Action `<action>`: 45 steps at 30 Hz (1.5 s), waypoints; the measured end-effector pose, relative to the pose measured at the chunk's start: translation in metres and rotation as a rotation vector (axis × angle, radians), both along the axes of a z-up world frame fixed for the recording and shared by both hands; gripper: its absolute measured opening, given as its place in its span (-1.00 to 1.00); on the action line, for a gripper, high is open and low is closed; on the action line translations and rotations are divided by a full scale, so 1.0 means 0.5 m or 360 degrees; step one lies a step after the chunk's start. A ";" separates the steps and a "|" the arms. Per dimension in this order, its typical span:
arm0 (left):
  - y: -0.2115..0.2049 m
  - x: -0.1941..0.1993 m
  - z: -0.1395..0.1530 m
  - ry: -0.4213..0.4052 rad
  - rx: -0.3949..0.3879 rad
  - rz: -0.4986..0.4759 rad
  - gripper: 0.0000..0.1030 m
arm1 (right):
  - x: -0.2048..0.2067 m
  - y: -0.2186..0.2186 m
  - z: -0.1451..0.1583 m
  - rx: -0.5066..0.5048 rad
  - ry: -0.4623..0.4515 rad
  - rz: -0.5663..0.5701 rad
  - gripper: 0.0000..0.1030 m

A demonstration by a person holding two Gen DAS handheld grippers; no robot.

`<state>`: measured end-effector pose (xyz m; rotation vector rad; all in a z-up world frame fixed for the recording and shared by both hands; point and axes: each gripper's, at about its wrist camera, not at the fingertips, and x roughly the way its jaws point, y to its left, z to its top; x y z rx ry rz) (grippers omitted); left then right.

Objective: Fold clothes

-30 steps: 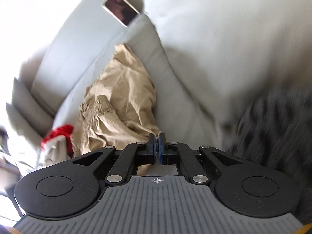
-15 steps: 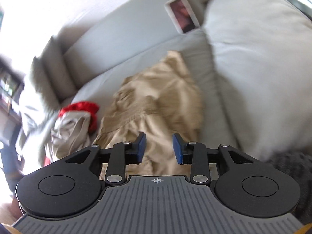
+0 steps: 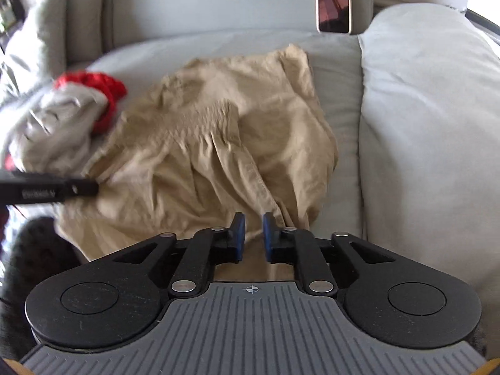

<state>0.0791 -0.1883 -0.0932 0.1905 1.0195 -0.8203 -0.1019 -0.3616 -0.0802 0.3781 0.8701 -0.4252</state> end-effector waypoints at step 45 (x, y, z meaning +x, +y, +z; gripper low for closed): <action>-0.321 0.054 -0.066 -0.0052 0.0131 -0.0456 -0.81 | 0.191 -0.330 -0.037 0.0500 -0.0207 -0.0229 0.45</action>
